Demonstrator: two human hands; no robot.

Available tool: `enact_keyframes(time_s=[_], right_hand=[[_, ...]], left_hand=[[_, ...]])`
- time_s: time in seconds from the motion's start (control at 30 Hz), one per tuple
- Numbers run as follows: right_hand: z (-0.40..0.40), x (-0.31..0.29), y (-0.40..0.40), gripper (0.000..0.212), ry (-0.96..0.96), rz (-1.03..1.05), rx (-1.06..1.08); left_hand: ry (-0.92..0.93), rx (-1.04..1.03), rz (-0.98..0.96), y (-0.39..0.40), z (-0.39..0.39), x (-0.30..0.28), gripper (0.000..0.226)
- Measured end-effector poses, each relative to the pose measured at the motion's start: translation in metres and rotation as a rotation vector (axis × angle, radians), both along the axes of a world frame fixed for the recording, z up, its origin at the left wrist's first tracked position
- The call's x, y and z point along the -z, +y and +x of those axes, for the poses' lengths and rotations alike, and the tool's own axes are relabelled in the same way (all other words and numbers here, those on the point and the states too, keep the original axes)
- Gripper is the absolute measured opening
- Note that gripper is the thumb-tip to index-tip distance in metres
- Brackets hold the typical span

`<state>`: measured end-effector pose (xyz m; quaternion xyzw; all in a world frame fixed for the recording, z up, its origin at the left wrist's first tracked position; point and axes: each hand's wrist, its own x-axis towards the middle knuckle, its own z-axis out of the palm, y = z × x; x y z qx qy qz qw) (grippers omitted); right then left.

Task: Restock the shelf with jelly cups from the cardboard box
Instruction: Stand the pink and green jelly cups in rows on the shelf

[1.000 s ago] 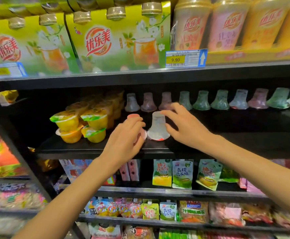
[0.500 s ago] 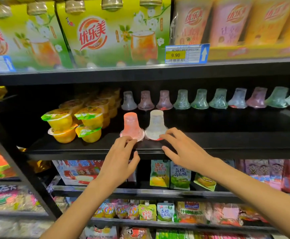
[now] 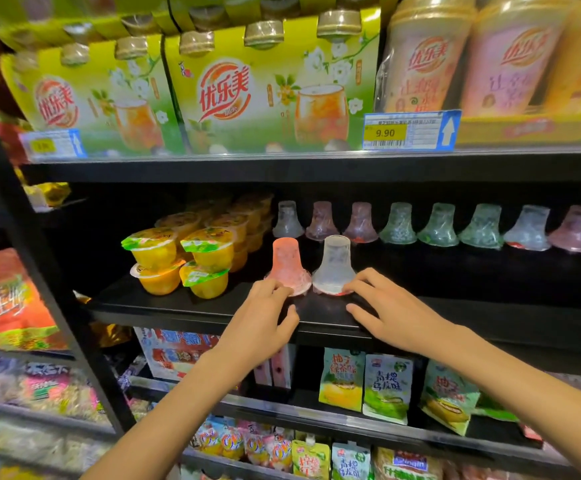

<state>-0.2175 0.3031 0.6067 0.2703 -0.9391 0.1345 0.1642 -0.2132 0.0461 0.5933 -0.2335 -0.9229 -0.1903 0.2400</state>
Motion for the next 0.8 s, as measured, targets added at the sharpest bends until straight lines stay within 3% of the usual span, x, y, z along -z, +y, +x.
enact_keyframes(time_s=[0.43,0.57,0.8], right_hand=[[-0.078,0.002,-0.010,0.047,-0.157,0.075,0.096],[-0.098,-0.005,-0.019,0.045,-0.139,0.069,0.078],[-0.122,-0.006,-0.031,0.034,-0.107,0.003,0.090]], left_hand=[[-0.160,-0.182,-0.010,0.014,-0.055,-0.019,0.029],[-0.244,-0.253,0.033,0.023,-0.068,-0.029,0.030],[-0.310,-0.332,-0.063,0.029,-0.098,-0.035,0.046]])
